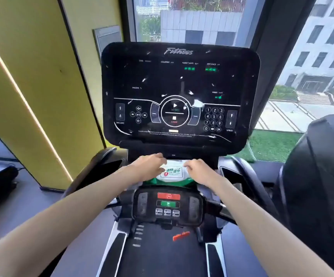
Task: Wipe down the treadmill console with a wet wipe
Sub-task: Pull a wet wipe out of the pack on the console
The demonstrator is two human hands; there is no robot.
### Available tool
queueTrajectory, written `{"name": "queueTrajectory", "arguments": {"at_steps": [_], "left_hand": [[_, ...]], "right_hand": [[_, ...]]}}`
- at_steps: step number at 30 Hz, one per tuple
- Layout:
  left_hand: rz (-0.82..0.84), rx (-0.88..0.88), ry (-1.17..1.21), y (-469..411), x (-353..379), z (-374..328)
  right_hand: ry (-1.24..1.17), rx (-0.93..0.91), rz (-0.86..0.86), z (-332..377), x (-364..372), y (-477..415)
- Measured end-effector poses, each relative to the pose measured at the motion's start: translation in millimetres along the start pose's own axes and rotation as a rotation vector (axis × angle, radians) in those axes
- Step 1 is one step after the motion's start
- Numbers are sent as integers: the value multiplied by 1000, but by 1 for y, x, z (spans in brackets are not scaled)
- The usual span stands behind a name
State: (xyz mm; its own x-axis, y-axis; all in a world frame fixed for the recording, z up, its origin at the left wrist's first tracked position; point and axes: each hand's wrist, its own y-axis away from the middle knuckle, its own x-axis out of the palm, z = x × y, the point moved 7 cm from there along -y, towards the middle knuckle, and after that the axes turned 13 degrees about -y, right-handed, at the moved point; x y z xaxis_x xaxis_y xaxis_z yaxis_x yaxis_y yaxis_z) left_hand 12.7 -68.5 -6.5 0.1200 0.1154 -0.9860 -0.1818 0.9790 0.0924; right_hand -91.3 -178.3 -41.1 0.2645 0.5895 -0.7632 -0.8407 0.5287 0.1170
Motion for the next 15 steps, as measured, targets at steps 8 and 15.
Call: {"name": "queueTrajectory", "arguments": {"at_steps": [8, 15], "left_hand": [[161, 43, 66, -60, 54, -21], [81, 109, 168, -58, 72, -9]], "right_hand": [[67, -69, 100, -20, 18, -32], [79, -68, 97, -25, 25, -37]]}}
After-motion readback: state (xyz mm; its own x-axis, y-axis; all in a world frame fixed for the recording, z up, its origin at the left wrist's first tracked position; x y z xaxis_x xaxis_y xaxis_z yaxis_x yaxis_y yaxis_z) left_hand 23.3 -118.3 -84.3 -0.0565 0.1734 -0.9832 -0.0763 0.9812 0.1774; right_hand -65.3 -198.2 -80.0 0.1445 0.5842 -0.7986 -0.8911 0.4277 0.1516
